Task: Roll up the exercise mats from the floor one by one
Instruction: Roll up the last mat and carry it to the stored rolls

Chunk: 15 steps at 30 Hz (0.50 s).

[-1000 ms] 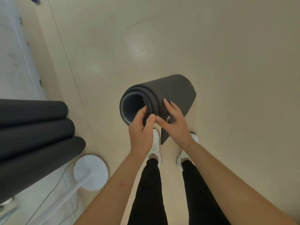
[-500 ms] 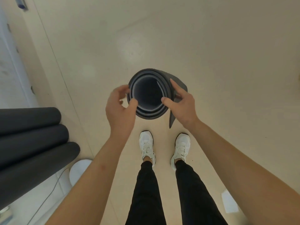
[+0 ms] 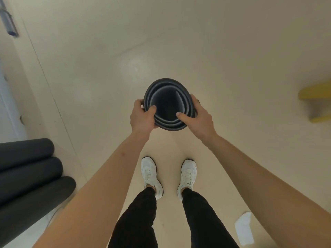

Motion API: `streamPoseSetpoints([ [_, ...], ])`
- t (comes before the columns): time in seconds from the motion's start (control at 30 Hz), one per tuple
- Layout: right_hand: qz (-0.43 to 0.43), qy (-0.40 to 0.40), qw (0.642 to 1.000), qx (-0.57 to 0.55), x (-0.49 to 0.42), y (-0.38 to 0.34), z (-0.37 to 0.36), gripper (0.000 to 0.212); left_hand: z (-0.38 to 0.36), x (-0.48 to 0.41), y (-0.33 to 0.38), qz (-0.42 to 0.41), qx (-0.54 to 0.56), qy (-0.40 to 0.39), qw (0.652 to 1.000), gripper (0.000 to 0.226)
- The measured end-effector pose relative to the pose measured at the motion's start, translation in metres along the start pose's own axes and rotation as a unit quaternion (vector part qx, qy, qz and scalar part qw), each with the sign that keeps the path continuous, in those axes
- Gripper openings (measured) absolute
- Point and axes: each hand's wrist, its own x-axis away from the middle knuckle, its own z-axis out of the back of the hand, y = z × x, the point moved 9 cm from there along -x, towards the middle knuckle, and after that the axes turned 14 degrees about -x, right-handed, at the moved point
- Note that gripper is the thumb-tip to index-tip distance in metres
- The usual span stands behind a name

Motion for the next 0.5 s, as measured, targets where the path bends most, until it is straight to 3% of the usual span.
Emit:
streamPoseSetpoints([
  [0.13,0.008,0.051,0.997,-0.051,-0.007,0.002,0.014,0.065,-0.009,-0.004,0.000,0.000,0.033,-0.023,0.999,0.031],
  [0.23,0.017,0.082,0.995,-0.060,-0.012,-0.007,0.006,0.071,-0.003,-0.008,-0.004,0.003,0.049,-0.018,0.999,0.031],
  [0.5,0.006,-0.003,0.999,0.044,-0.034,-0.064,-0.062,0.067,0.057,-0.020,-0.030,0.042,0.121,-0.028,0.991,0.033],
])
